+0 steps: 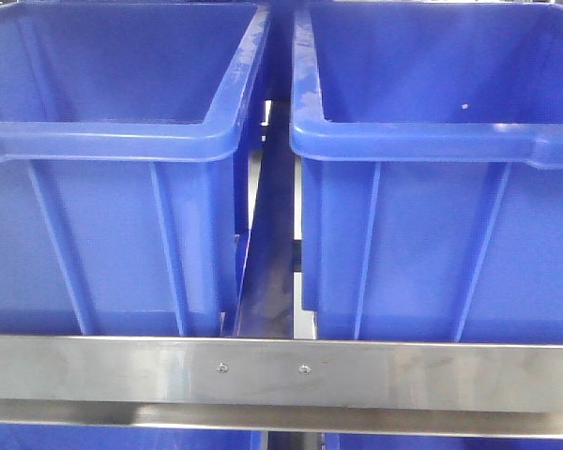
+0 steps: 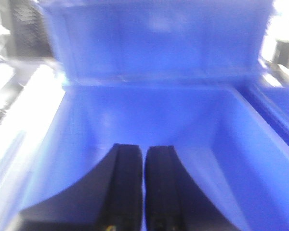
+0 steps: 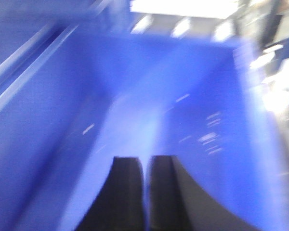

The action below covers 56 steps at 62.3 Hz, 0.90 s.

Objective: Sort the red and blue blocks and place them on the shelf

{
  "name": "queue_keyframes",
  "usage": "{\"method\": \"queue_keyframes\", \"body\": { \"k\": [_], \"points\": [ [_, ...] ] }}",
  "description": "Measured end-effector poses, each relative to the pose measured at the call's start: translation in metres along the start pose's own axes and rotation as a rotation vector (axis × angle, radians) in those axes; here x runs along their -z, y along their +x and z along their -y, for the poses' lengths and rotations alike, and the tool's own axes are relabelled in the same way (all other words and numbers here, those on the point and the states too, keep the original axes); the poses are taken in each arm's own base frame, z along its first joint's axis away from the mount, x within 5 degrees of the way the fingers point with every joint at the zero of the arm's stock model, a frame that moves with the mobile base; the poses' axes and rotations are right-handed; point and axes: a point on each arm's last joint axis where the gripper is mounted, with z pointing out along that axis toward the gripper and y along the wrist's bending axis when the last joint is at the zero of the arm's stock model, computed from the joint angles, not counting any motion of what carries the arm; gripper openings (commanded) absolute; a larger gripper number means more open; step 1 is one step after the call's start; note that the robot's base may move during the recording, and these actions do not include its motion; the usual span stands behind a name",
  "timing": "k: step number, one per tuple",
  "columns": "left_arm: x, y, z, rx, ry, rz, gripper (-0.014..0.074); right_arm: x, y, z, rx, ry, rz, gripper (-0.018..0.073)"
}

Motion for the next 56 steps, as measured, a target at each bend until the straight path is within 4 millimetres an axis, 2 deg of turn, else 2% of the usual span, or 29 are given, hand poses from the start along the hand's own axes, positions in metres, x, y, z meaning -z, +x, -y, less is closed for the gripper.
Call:
{"method": "queue_keyframes", "body": {
  "k": [17,37,56],
  "points": [
    [0.02,0.005,-0.006,0.001,-0.034,-0.06,0.0123,0.023,0.003,0.002,0.0,0.01,0.031,0.005],
    [0.056,0.038,-0.008,0.073,-0.041,-0.033,0.0123,0.058,0.054,0.002,0.003,0.01,0.088,0.005],
    [0.092,0.068,-0.008,0.077,-0.038,0.039,0.0124,0.092,0.069,0.002,-0.005,0.005,0.202,0.005]
  ]
}}
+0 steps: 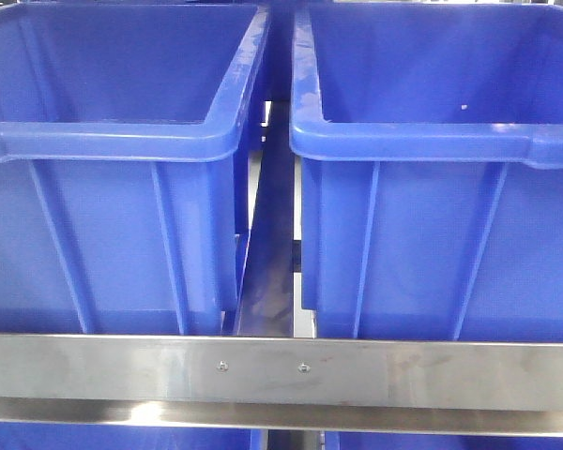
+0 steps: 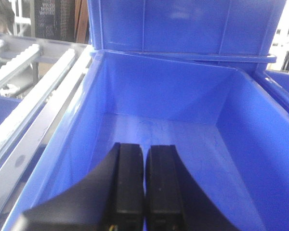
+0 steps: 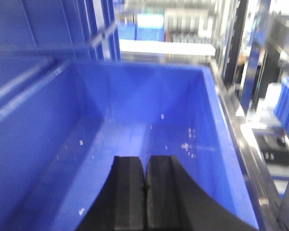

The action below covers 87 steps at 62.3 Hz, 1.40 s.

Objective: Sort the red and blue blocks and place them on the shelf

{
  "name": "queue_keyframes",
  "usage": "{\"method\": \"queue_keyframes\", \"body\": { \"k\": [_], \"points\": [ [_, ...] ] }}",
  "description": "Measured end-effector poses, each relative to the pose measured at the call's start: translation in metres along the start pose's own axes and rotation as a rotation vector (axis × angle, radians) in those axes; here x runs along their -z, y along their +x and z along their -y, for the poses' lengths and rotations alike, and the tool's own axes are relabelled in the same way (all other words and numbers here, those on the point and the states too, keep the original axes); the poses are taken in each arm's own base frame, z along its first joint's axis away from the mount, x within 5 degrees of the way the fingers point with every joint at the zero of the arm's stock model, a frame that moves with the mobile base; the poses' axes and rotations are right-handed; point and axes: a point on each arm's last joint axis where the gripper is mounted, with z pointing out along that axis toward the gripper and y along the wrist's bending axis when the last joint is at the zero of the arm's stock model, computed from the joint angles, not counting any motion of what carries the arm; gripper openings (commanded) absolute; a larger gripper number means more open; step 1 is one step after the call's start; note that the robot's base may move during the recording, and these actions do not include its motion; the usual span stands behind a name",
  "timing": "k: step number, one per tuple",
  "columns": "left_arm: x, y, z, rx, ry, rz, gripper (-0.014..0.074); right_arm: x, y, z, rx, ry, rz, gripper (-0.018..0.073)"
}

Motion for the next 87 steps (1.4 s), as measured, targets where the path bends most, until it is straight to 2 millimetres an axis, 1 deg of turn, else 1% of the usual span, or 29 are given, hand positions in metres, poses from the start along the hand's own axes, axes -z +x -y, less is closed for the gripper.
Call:
{"method": "queue_keyframes", "body": {
  "k": [11,40,46,51,58,69,78,82,87],
  "points": [
    [0.009,0.005,-0.001,0.002,0.003,0.028,0.0123,0.005,0.0,0.0,-0.005,-0.002,0.009,0.0051],
    [0.009,0.006,-0.001,0.002,0.003,0.026,0.0123,0.005,0.0,0.0,-0.005,-0.002,0.007,0.0051],
    [0.009,0.006,-0.001,0.002,0.003,0.026,0.0123,0.006,0.004,0.0,-0.005,-0.001,0.003,0.0051],
    [0.009,0.006,-0.001,0.002,0.003,0.026,0.0123,0.007,0.012,0.0,-0.005,-0.001,-0.008,0.0051],
    [0.009,0.006,-0.001,0.002,0.003,0.026,0.0123,0.01,0.031,0.001,-0.005,0.0,-0.027,0.0051],
    [0.009,0.006,-0.001,0.002,0.003,0.026,0.0123,0.017,0.071,0.002,-0.005,0.001,-0.057,0.0051],
    [0.009,0.006,-0.001,0.002,0.003,0.028,0.0123,0.017,0.101,0.003,-0.012,0.004,-0.127,0.0051],
    [0.009,0.006,-0.001,0.002,0.004,0.03,0.0123,0.017,0.105,0.003,-0.012,0.004,-0.143,0.0051],
    [0.009,0.006,-0.001,0.002,0.003,0.029,0.0123,0.017,0.103,0.003,-0.014,0.004,-0.123,0.0051]
  ]
}}
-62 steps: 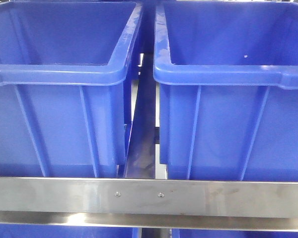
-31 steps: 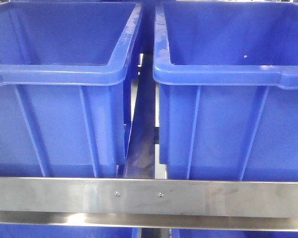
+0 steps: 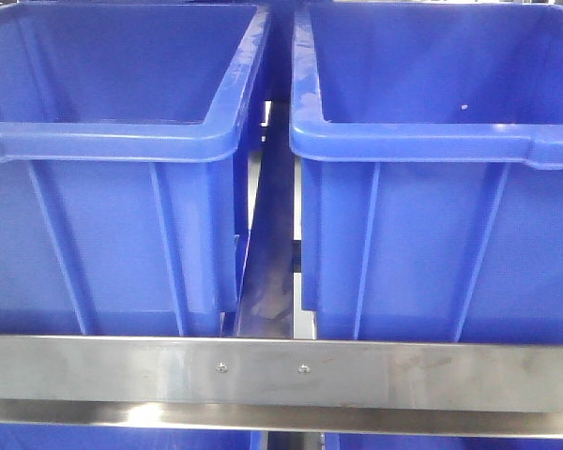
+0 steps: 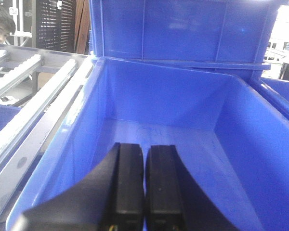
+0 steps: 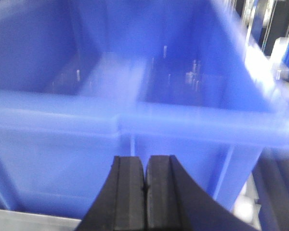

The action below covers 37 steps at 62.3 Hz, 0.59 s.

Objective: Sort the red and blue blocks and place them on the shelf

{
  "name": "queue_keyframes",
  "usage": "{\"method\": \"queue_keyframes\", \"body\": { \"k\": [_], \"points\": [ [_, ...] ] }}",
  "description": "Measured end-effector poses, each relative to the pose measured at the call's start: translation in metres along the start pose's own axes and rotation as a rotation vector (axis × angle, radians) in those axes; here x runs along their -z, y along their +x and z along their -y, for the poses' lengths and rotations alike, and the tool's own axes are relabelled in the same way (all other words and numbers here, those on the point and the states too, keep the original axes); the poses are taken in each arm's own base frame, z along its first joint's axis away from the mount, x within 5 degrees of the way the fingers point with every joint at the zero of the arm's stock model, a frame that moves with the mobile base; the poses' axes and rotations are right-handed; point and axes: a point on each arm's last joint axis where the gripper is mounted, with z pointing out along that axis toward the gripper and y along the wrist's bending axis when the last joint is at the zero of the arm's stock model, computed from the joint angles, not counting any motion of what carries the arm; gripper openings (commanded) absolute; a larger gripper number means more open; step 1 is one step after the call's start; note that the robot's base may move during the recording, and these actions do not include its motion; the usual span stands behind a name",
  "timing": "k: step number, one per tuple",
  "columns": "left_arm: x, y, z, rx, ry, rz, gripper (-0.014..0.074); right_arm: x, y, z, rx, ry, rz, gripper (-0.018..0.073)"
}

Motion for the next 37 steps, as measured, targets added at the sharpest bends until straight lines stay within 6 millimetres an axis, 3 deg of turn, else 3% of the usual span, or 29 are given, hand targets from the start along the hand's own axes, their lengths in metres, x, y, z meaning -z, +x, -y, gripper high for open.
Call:
{"method": "queue_keyframes", "body": {
  "k": [37],
  "points": [
    [0.0,0.0,0.0,0.0,0.0,0.0,0.0123,0.0003,-0.0041,0.003,-0.022,0.053,0.047,0.0051]
  ]
}}
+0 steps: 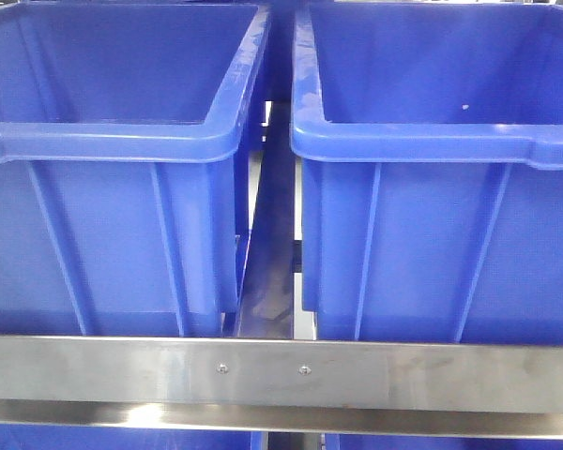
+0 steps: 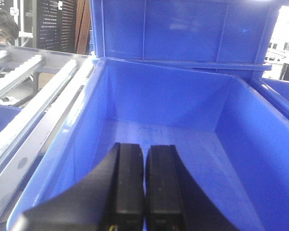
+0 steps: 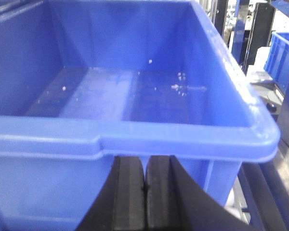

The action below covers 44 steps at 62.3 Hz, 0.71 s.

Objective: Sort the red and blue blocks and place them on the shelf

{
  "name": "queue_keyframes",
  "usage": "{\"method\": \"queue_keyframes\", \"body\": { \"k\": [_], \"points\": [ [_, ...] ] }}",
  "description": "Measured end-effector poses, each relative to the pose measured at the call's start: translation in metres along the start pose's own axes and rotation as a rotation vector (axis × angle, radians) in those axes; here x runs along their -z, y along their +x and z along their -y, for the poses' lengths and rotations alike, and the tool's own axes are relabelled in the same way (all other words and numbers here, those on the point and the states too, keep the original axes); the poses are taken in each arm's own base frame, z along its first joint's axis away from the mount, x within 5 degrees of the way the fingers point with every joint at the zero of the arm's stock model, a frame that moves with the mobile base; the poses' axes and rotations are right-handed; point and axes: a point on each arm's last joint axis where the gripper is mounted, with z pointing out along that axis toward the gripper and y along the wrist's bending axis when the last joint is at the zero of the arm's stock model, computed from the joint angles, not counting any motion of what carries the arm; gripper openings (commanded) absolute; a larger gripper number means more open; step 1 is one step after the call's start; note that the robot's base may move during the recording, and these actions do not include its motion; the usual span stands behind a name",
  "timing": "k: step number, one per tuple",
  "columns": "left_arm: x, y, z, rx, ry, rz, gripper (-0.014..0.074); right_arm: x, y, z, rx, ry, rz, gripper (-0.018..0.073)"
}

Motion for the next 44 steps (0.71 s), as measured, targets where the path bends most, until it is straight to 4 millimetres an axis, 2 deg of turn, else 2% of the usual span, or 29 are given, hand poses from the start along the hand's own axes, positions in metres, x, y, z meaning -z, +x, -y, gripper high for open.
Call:
{"method": "queue_keyframes", "body": {
  "k": [44],
  "points": [
    [0.0,-0.0001,0.0,-0.002,0.0,0.002,0.0123,0.0,-0.0024,0.0001,0.0,0.001,0.026,0.0051]
  ]
}}
